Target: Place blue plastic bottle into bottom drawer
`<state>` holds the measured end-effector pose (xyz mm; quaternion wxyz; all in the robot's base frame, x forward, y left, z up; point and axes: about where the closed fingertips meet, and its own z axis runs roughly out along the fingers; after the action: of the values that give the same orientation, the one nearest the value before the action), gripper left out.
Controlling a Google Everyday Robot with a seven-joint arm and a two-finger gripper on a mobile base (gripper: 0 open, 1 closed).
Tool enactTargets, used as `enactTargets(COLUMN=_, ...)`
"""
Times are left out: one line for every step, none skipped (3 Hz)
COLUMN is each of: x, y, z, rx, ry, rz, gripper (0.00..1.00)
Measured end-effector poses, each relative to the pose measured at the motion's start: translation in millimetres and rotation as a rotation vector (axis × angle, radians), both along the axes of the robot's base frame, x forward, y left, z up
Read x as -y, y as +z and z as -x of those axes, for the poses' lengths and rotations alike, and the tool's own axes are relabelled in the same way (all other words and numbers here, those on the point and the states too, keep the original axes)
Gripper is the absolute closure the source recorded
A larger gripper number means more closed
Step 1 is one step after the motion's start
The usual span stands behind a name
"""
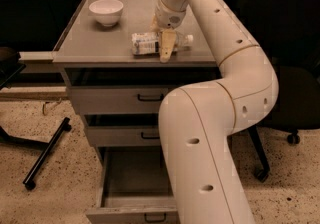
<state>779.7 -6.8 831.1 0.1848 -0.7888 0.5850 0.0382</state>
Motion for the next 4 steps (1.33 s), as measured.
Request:
enactTargets(x=-2.0, y=1.7, z=-2.3, rx=0.011, ry=-0.003, rz=-0.006, gripper=0.65)
enactTargets(x=-1.3, y=2.9, z=0.9, rx=0.011, ry=-0.003, rz=-0.006, gripper=0.89)
enactTargets(x=17.8, y=24.6, z=-0.3, rx=0.065, ry=-0.091, rz=-0.036, gripper=1.0)
enactTargets(x=43.6, y=86.8, z=14.7, rx=0.202, ry=-0.209, rz=-0.14, gripper=1.0)
